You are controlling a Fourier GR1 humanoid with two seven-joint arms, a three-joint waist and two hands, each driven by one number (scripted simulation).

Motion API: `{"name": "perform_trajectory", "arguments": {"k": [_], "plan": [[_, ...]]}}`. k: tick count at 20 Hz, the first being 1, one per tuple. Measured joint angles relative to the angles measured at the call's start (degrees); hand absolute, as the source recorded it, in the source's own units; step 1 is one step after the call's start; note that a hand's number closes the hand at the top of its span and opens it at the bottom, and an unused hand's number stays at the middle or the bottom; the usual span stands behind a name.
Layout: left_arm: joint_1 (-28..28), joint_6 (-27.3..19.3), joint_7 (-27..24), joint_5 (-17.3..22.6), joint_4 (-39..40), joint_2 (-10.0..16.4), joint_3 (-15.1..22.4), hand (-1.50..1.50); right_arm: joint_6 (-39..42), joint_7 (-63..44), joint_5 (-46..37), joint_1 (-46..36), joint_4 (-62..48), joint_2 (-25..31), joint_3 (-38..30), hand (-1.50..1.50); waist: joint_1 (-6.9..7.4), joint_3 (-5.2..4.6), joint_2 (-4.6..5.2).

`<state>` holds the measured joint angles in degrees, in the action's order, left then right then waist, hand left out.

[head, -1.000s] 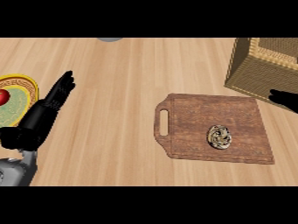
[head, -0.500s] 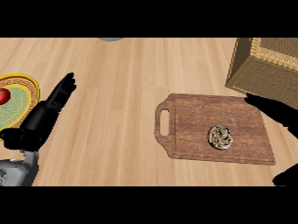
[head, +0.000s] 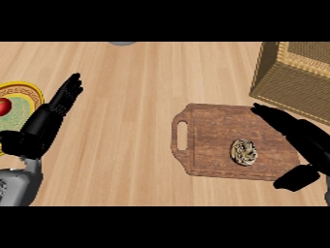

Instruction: Pick the cupcake from the cutting board and place it in the basket

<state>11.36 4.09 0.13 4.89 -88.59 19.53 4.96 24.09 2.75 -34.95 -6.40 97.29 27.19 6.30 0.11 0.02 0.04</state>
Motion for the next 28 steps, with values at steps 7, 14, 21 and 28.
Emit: {"name": "perform_trajectory", "arguments": {"k": [7, 14, 21, 28], "plan": [[-1.6, 2.2, -0.8, -2.3, -0.3, -2.1, -1.9, 0.0, -0.8, 6.2, -2.6, 1.7, -2.1, -2.2, -1.6, -1.5, -0.11, -0.01, -0.04], [-2.1, 4.3, -1.1, -3.8, -0.4, -3.8, -3.8, 0.0, 1.4, 6.0, -4.4, 3.5, 1.6, -4.9, -1.8, -1.5, -0.18, -0.02, -0.07], [-2.1, 4.3, 0.8, -5.8, -2.4, -6.1, -3.9, 0.0, 0.2, 6.6, -9.8, 2.9, -1.3, -6.2, -1.1, -1.5, -0.13, -0.02, -0.06], [-0.8, 6.4, 0.3, -6.3, -0.9, -6.1, -6.5, 0.0, -0.9, 6.9, -14.5, 1.9, -4.2, -8.7, 0.1, -1.5, -0.11, -0.02, -0.04]]}}
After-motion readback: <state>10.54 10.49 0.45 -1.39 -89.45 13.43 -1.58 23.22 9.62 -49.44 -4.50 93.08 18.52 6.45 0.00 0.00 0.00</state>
